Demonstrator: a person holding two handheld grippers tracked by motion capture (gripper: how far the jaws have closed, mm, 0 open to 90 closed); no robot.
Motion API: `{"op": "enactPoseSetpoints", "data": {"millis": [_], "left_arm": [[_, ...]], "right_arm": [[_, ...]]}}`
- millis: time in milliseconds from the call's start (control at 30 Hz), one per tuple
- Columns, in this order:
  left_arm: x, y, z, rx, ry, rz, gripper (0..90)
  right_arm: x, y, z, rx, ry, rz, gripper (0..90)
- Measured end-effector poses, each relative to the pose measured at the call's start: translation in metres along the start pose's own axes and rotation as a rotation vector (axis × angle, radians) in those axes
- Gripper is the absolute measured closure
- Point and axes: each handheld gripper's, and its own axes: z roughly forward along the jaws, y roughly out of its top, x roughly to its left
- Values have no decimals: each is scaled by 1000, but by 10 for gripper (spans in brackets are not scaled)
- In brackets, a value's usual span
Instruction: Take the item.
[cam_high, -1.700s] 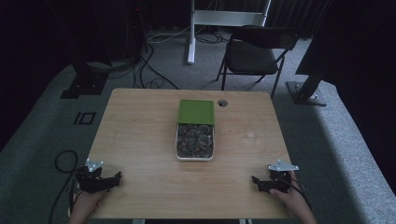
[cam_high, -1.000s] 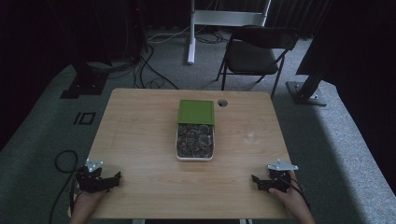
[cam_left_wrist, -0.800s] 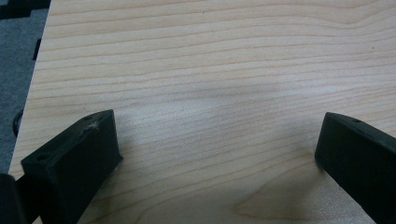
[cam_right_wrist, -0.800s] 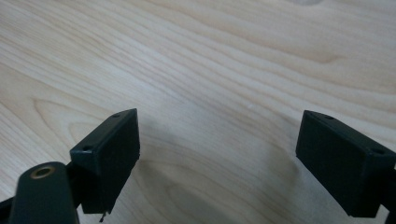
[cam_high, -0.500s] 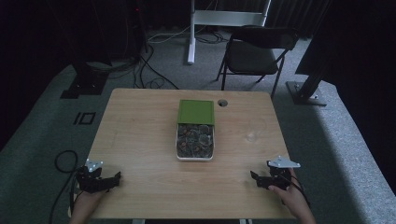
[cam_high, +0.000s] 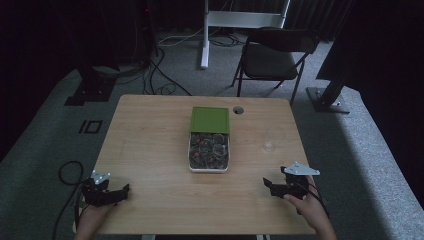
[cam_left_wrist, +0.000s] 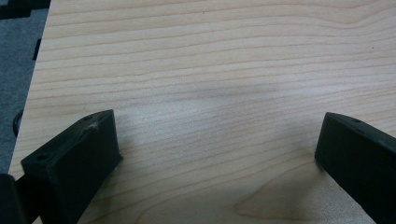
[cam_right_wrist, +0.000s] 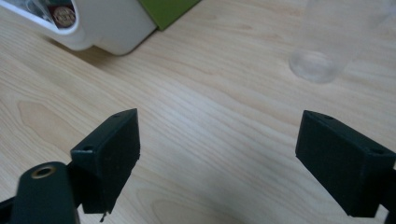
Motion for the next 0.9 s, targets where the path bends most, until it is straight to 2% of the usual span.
{"op": "enactPoseSetpoints", "data": {"millis": [333, 900], "left_arm": [[0, 0, 0, 0, 0, 0, 2], [0, 0, 0, 0, -1, 0, 2]], "right_arm": [[8, 16, 2, -30, 16, -7, 150], [27, 44, 8, -67, 60, -57, 156]]}}
